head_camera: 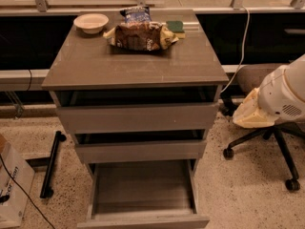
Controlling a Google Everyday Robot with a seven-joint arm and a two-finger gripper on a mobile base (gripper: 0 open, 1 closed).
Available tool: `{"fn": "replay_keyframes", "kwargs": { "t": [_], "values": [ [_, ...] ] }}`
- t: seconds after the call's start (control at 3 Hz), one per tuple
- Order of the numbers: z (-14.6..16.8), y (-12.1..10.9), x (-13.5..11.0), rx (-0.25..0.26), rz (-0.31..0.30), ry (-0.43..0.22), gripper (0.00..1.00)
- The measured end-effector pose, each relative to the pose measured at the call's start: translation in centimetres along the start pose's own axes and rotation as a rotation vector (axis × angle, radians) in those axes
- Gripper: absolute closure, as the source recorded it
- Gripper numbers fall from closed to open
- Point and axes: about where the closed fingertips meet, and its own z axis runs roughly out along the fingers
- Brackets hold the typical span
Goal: Close bottom drawer
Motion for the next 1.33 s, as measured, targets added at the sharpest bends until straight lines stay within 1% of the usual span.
{"fn": "replay_keyframes", "kwargs": {
  "t": [0.33,0.67,1.0,1.33],
  "values": [
    [3.4,0.8,0.5,-0.020,0.013,-0.013,1.00],
    [8.3,2.3,1.5,-0.039,0.014,-0.041,1.00],
    [13.3,4.0,2.7,-0.077,0.026,-0.076,1.00],
    [18.0,5.5,4.8,-0.124,0.074,-0.123,1.00]
  ]
}}
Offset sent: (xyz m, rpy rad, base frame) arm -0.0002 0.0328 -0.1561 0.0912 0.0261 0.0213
